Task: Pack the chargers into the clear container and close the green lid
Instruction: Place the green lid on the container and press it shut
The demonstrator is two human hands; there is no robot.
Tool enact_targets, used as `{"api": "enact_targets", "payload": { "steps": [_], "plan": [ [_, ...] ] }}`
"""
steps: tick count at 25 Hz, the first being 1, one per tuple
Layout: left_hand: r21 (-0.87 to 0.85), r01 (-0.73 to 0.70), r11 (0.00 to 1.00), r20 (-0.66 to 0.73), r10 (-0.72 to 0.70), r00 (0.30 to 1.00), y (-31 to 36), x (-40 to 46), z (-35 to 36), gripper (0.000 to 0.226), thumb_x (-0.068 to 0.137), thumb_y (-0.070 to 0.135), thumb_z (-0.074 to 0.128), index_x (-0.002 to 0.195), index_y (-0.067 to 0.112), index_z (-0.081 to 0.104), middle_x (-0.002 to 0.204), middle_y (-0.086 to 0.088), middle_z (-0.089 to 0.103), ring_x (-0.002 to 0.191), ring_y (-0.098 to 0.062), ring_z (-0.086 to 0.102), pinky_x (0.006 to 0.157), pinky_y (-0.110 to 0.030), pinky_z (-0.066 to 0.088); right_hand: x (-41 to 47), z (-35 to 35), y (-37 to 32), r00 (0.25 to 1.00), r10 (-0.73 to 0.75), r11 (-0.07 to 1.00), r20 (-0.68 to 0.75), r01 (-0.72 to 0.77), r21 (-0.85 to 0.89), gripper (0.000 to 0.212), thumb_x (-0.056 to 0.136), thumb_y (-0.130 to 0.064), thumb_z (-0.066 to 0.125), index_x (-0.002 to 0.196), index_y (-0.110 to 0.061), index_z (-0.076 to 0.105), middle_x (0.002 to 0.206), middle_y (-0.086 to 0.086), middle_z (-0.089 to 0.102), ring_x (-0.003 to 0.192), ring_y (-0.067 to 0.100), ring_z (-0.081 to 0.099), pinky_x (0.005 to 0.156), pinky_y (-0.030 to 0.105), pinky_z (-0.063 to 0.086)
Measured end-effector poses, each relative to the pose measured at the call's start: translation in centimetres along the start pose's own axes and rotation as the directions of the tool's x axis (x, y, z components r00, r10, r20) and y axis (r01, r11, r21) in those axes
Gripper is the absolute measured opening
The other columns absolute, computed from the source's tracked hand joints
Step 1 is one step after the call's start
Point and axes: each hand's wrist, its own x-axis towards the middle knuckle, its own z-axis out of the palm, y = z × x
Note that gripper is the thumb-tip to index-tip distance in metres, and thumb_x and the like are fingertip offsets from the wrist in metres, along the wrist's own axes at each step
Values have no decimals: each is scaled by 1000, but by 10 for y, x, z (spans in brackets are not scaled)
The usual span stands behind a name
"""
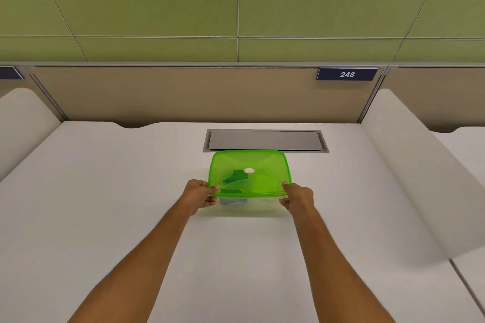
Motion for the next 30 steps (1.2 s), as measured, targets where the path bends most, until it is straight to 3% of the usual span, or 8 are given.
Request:
{"api": "enact_targets", "payload": {
  "steps": [4,8,11,16,19,21,26,30],
  "plan": [
    [46,-8,999,7,7,1000,4,3,-1,22,80,5,73,77,2,52,69,-15,59,55,-24,59,50,-31,60,5,-8,-2,998,-50,994,40,54,-91,41,81,-27,73,104,2,56,88,15,55,50,23,51,60,36,56],
    [91,-17,996,-2,17,1000,6,5,0,27,79,5,74,72,6,48,65,-13,56,51,-23,56,52,-31,60,0,-20,-11,985,-69,852,156,140,-504,67,81,-75,41,83,-10,57,81,9,62,59,26,62,55,28,54],
    [138,-34,990,3,34,999,8,5,-1,29,79,7,74,74,7,45,64,-13,55,52,-23,57,56,-32,60,4,-25,-24,953,124,769,278,85,-634,63,87,-66,45,80,-5,59,73,7,57,57,21,56,55,26,49],
    [201,-37,979,1,37,999,13,4,-1,30,80,7,73,74,8,44,65,-13,57,53,-22,58,54,-30,59,10,-23,-55,961,19,632,276,203,-748,40,81,-35,75,91,-3,53,84,13,60,58,23,57,53,32,53],
    [209,-31,977,14,28,1000,15,3,-2,29,80,7,73,78,7,45,66,-14,57,54,-22,58,51,-28,59,12,-21,-57,946,99,634,308,178,-753,37,79,-28,78,87,0,55,82,13,62,61,22,59,64,34,58],
    [214,-26,977,15,24,1000,15,3,-2,28,80,6,73,80,6,45,67,-14,57,55,-22,58,49,-28,59,10,-21,-56,930,186,645,318,129,-754,35,83,-29,74,82,0,56,79,12,62,63,20,61,71,32,57],
    [234,-19,972,11,17,1000,16,6,-2,27,79,7,74,86,2,48,70,-16,58,56,-23,59,56,-32,60,7,-27,-49,872,346,652,346,42,-757,52,90,-54,53,85,-2,58,79,12,63,69,23,65,65,31,55],
    [231,-7,973,11,5,1000,16,9,-3,28,79,6,75,90,1,49,72,-18,59,59,-25,60,66,-37,59,6,-24,-34,883,320,766,344,-27,-642,58,90,-60,47,77,-4,57,70,10,60,62,20,62,59,31,54]
  ]
}}
